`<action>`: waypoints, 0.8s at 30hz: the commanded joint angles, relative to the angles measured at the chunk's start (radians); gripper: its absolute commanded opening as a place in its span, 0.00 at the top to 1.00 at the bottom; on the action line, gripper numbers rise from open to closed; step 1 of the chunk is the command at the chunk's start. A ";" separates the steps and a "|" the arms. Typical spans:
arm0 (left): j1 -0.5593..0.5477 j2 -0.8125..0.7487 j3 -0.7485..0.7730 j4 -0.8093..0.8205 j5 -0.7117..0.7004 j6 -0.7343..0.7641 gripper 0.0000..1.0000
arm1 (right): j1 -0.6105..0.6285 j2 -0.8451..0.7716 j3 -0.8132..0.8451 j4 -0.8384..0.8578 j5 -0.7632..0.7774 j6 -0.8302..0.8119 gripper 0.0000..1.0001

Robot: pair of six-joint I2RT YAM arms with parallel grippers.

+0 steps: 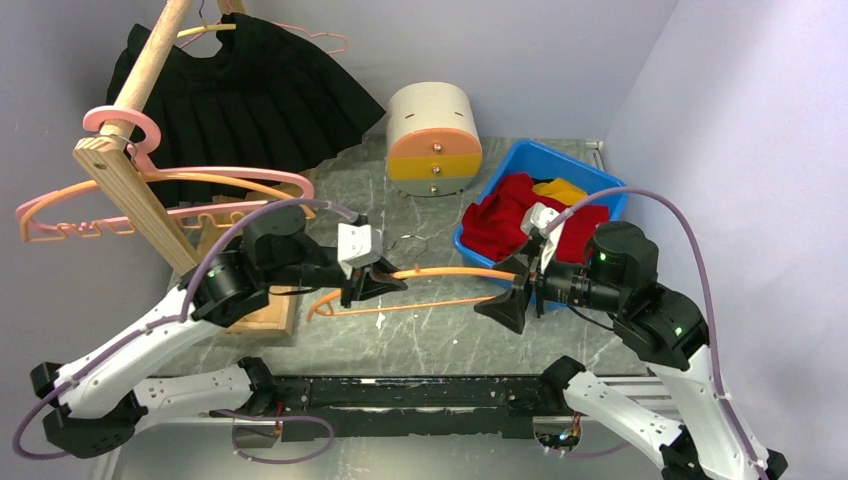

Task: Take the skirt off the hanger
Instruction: Place the hanger at the clothesline.

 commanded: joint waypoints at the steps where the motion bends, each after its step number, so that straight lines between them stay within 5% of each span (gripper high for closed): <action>1: 0.000 -0.078 0.049 -0.046 -0.056 0.039 0.93 | 0.000 -0.034 -0.005 -0.035 0.025 0.035 0.18; 8: 0.000 -0.120 0.064 -0.081 -0.064 0.047 0.93 | 0.000 -0.069 -0.012 -0.026 0.023 0.080 0.46; 12: 0.000 -0.145 0.062 -0.070 -0.070 0.054 0.93 | 0.000 -0.074 -0.013 -0.026 -0.008 0.084 0.49; 16: 0.000 -0.163 0.054 -0.061 -0.071 0.056 0.93 | 0.000 -0.074 -0.026 -0.025 -0.022 0.085 0.38; 18: 0.000 -0.170 0.047 -0.054 -0.065 0.055 0.93 | 0.001 -0.069 -0.030 -0.019 -0.024 0.086 0.42; 20: 0.000 -0.174 0.042 -0.046 -0.077 0.055 0.93 | 0.001 -0.064 -0.031 -0.003 -0.036 0.091 0.56; 24: 0.000 -0.163 0.050 -0.017 -0.152 0.026 0.93 | 0.001 -0.080 -0.046 0.091 -0.050 0.132 1.00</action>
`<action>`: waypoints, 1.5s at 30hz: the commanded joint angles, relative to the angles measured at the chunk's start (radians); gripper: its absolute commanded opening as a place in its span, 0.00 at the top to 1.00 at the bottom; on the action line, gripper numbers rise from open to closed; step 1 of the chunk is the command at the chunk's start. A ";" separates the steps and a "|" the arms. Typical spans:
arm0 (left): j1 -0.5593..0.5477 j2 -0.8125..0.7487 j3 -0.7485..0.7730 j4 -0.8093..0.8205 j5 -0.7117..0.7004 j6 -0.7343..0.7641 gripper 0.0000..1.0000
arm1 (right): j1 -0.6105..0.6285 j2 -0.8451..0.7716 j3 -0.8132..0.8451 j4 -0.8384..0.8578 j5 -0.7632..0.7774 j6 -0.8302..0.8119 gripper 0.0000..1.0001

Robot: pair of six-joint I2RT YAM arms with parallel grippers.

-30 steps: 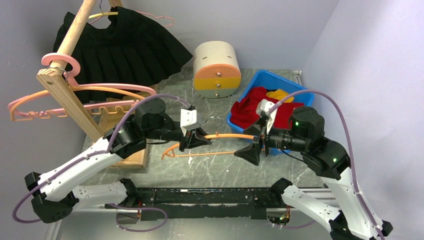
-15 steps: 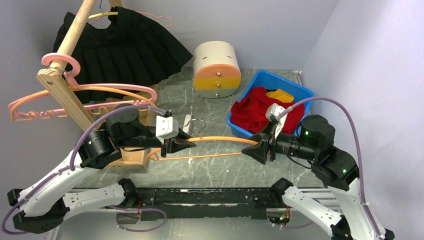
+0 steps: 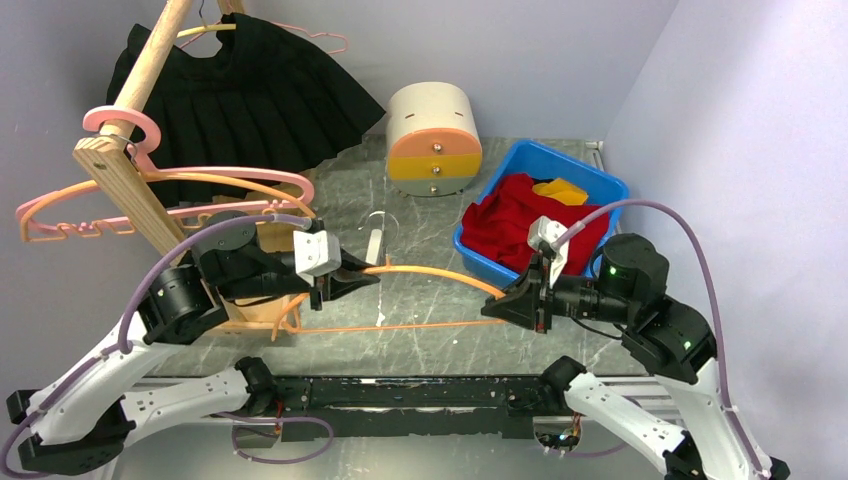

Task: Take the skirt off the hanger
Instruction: Place the hanger at the clothesline.

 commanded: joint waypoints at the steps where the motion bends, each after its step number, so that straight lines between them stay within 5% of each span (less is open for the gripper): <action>1: -0.001 0.007 0.021 0.103 -0.106 -0.032 0.93 | -0.003 -0.025 -0.022 0.113 0.001 0.074 1.00; 3: -0.001 0.016 0.026 0.110 -0.139 -0.058 0.83 | -0.003 -0.050 -0.022 0.129 0.067 0.074 1.00; 11: -0.001 0.045 0.013 0.139 -0.225 -0.100 0.11 | -0.003 -0.075 -0.013 0.087 0.207 -0.002 1.00; 14: 0.000 0.062 0.022 0.130 -0.256 -0.113 0.02 | -0.003 -0.068 0.001 0.041 0.262 -0.029 1.00; 24: -0.001 0.049 -0.013 0.155 -0.311 -0.148 0.01 | -0.003 -0.002 0.033 0.035 0.494 -0.065 1.00; 45: 0.000 -0.041 -0.428 0.369 -0.145 -0.277 0.06 | -0.008 0.470 0.264 0.489 0.075 -0.137 1.00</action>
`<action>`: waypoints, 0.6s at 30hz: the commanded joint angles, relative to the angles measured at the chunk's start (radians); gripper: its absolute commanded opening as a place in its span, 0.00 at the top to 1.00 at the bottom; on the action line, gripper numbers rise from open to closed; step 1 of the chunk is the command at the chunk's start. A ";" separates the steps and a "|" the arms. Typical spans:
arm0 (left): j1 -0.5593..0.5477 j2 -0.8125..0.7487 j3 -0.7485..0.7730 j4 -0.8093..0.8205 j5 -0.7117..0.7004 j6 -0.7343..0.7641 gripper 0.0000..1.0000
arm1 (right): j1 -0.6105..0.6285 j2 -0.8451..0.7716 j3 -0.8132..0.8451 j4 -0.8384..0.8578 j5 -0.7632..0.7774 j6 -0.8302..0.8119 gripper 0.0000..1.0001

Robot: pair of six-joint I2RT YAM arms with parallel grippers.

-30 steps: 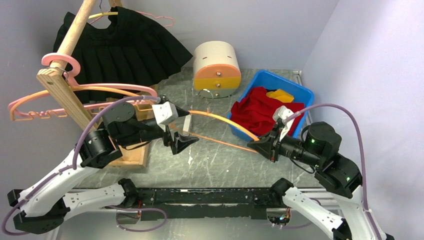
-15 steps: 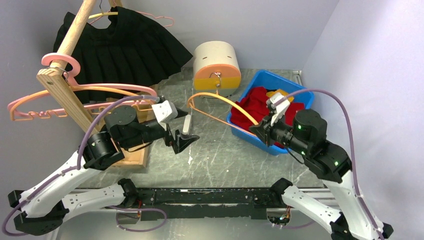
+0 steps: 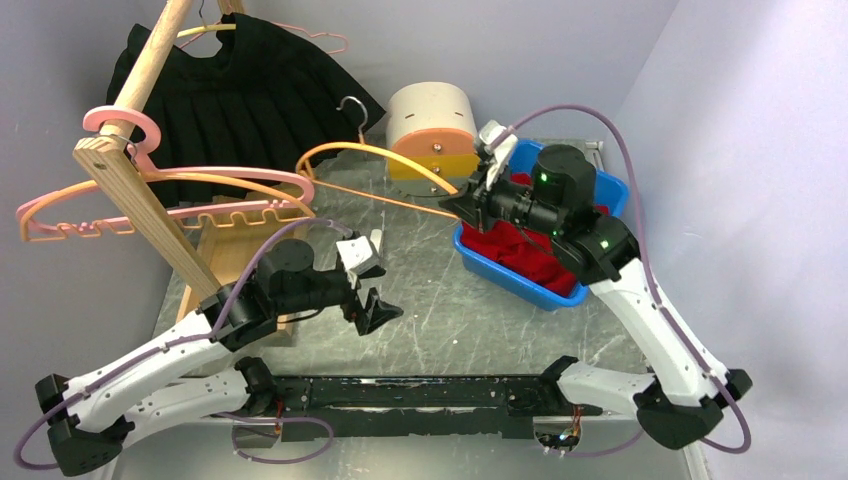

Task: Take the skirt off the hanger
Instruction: Place the hanger at the clothesline.

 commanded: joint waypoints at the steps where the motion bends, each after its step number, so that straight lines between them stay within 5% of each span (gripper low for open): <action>1: -0.003 -0.051 -0.077 0.141 0.071 -0.044 0.06 | -0.006 0.079 0.088 0.167 -0.197 -0.012 1.00; 9: -0.003 -0.030 -0.133 0.158 0.099 -0.090 0.08 | -0.001 0.318 0.242 0.324 -0.469 0.010 1.00; 18: -0.016 -0.068 -0.206 0.226 0.101 -0.158 0.08 | 0.111 0.619 0.521 0.411 -0.466 0.011 1.00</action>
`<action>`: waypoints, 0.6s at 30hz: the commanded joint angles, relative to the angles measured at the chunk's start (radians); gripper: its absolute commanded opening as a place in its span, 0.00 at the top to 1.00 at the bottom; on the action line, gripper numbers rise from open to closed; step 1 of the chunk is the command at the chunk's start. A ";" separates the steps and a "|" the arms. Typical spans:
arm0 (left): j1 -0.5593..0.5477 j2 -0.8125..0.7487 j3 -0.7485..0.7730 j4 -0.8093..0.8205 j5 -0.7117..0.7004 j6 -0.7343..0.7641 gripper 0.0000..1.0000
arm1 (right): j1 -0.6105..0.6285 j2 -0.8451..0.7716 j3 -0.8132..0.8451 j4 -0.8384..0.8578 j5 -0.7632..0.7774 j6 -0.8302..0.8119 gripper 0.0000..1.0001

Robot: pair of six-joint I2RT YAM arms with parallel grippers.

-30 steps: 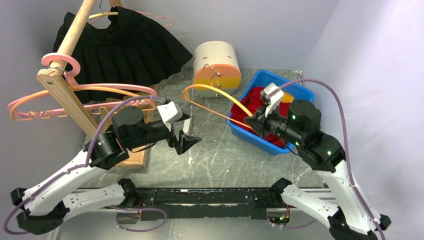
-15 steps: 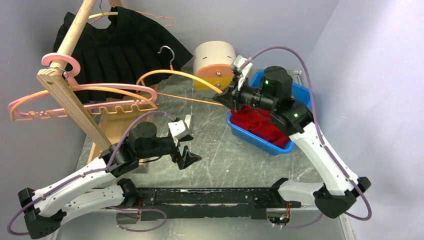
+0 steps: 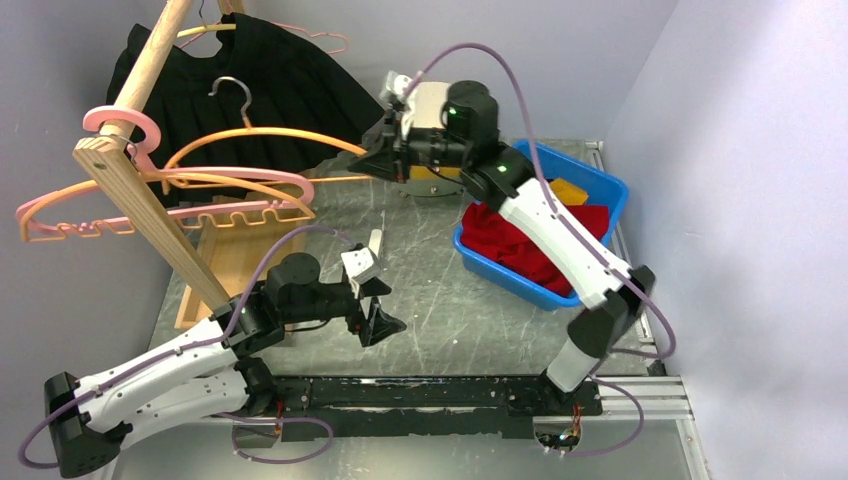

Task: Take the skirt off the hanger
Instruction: Place the hanger at the clothesline.

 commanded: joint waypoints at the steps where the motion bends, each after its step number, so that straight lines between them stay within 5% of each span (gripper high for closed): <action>1: -0.012 -0.031 -0.023 0.081 0.029 -0.048 0.08 | 0.073 0.123 0.200 0.077 -0.010 -0.015 1.00; 8: -0.024 -0.050 -0.044 0.084 0.019 -0.066 0.09 | 0.126 0.271 0.373 0.160 0.009 0.055 1.00; 18: -0.035 -0.041 -0.042 0.070 0.010 -0.061 0.08 | 0.199 0.410 0.561 0.063 0.019 0.003 1.00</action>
